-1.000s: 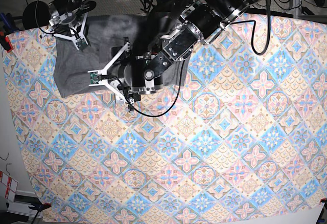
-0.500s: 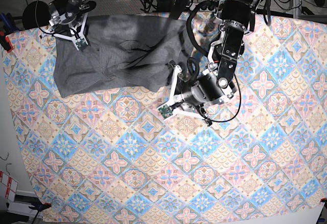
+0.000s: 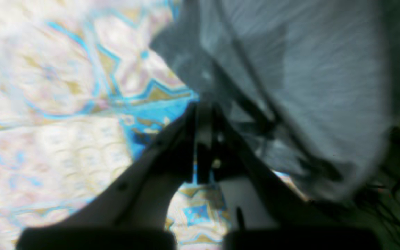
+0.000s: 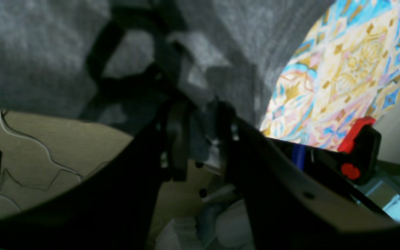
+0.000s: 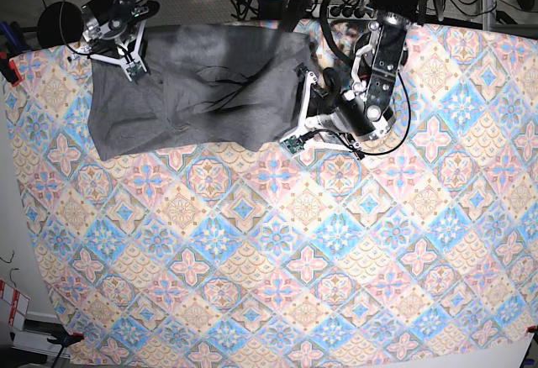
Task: Fold the T-shirt properly
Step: 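Press the folded end flat onto the shirt with the left gripper, then open both grippers, lift the left gripper and withdraw the right gripper, then grasp the folded shirt's edge near its middle with the left gripper, then pull the grasped edge toward the left arm with the left gripper, then drag the shirt with the left gripper, turning it lengthwise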
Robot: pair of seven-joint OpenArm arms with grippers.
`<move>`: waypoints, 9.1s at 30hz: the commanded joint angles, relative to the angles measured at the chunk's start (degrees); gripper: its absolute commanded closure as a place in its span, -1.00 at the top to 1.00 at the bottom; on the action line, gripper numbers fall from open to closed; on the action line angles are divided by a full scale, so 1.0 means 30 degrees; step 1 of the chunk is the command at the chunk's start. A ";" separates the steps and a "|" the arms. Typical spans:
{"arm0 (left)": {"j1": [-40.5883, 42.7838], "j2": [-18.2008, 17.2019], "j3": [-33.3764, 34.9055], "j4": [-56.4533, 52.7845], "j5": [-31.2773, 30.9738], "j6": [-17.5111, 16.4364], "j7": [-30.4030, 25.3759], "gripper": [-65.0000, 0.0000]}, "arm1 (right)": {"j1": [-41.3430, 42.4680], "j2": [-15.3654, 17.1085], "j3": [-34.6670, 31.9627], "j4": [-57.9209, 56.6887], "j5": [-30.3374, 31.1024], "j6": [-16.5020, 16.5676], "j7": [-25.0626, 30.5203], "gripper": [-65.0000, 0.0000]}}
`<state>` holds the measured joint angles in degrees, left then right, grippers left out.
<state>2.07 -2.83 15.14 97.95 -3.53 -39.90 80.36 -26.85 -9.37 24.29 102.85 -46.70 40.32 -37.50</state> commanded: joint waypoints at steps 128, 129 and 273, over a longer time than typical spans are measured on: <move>-1.1956 0.2687 -0.0987 -2.0944 -0.0450 -0.0033 -1.1474 -1.00 | 0.1932 0.0122 0.8386 -0.0217 -0.0185 -0.0105 0.0030 -0.56; -1.1458 0.2716 -0.0987 -1.9684 -0.0450 -0.0033 -1.0976 -1.00 | 0.1961 0.0122 0.8386 -0.0392 -0.0185 -0.0105 0.0030 -0.56; -0.2754 0.1280 -0.1924 -1.3911 -1.0061 -0.0033 -0.2390 -0.62 | 0.3485 0.0122 0.8913 -0.1360 -0.0390 -0.0105 0.0118 -0.56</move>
<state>-6.35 0.56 8.84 56.55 -37.56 -40.97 70.67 -16.34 -9.52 50.89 98.02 -47.59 40.47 -37.26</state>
